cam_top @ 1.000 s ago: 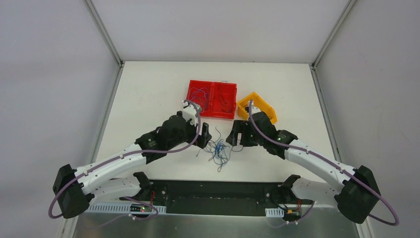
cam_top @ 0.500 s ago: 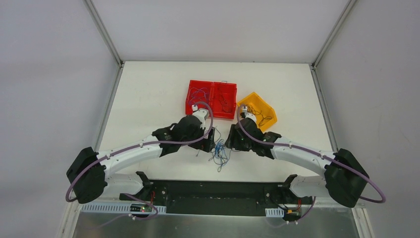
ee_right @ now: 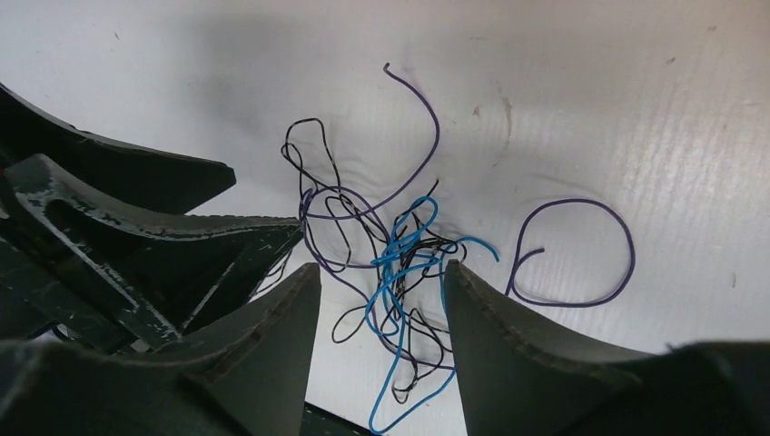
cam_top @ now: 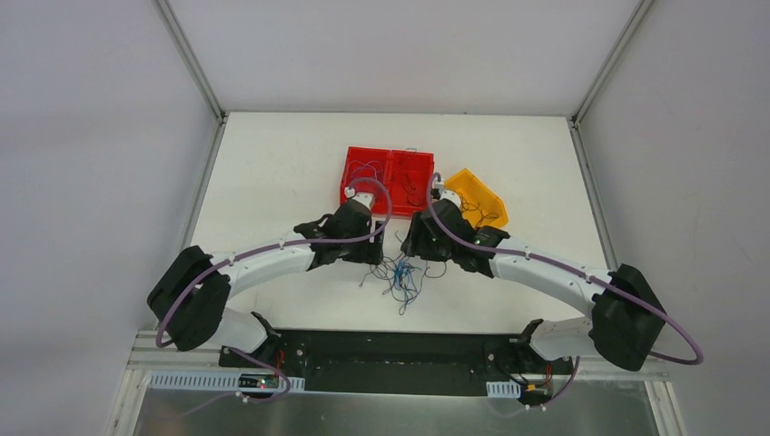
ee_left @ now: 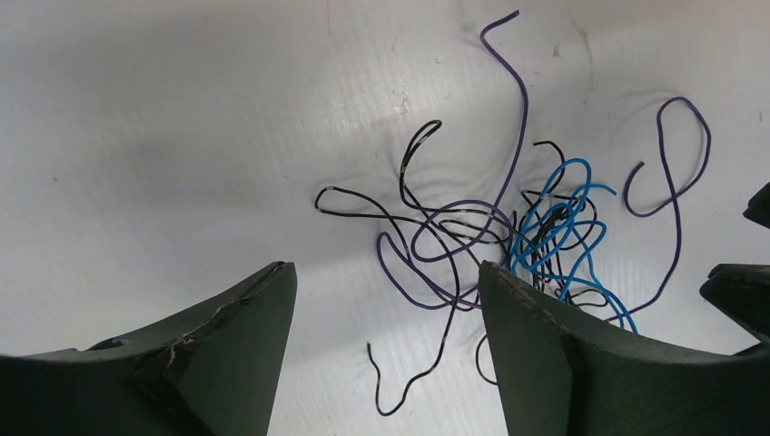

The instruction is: Untangle the cables

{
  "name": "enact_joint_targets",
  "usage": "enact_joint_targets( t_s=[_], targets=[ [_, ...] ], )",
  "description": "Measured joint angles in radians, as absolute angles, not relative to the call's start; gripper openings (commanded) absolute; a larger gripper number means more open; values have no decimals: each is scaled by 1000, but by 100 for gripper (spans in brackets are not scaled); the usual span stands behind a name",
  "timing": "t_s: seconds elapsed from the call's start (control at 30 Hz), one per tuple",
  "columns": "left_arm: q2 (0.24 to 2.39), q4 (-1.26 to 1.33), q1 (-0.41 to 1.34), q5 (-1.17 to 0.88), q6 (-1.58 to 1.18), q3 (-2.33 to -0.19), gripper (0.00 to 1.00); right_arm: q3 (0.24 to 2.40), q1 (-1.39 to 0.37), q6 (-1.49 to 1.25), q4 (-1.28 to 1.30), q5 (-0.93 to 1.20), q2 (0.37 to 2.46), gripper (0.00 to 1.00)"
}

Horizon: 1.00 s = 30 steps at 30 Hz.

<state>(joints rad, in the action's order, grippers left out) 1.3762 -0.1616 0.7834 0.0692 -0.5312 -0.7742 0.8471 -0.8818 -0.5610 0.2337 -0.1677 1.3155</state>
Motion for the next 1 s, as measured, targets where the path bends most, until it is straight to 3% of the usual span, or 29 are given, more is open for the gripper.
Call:
enact_joint_targets(
  t_s=[0.23,0.4,0.5,0.63,1.0],
  targets=[
    [1436,-125,777,48,-536,-777,71,835,-882,-645,205,-132,1381,54],
    [1472,-88,777,9,-537,-787,60,809,-882,-690,174,-100,1432,50],
    [1505,-69,777,-4,-542,-793,42,801,-882,-708,153,-85,1470,32],
    [1525,-55,777,-10,-557,-793,0,801,-882,-727,132,-68,1494,0],
    [1448,-37,711,12,-558,-697,0,774,-873,-726,170,-82,1347,0]
  ],
)
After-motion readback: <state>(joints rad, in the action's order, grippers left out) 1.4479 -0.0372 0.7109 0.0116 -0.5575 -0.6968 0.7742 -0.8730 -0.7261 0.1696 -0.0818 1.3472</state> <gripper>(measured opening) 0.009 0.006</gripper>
